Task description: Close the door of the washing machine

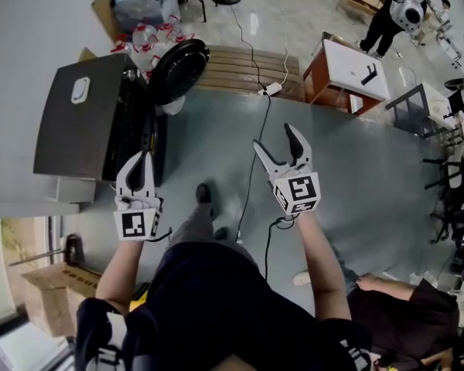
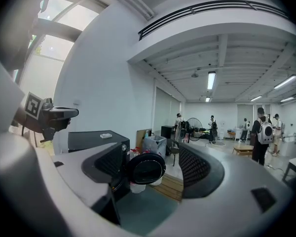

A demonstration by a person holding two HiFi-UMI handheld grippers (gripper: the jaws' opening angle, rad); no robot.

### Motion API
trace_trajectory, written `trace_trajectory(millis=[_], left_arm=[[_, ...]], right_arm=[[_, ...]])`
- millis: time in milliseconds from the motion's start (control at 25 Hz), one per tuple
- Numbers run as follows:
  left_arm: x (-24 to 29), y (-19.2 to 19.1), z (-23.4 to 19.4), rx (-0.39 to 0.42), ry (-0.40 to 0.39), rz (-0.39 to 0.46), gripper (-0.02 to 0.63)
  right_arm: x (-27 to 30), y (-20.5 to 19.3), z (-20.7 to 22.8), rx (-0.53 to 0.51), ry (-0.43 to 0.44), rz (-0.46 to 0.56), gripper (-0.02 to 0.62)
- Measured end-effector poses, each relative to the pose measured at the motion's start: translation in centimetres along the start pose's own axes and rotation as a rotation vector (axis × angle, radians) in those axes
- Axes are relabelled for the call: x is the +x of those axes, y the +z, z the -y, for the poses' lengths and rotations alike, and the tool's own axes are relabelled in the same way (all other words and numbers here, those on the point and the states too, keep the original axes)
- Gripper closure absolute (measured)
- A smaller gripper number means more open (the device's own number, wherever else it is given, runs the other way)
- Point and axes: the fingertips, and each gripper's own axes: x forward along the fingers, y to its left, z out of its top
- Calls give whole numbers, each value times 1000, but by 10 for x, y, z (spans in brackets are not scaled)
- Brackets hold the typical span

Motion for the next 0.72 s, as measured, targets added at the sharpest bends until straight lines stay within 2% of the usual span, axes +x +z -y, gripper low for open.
trace_trajectory(millis=[280,520,720], left_arm=[[75,-14,-36,-14,35,6,583],[161,-32,-84,8,69,-8,583],[213,-36,-125,9,114,-26,583]], right_arm=[[95,-1,32,-26,39,-14,236],[222,-4,69,-22,91,-45,236],[309,-8,90,-25,139,-68,236]])
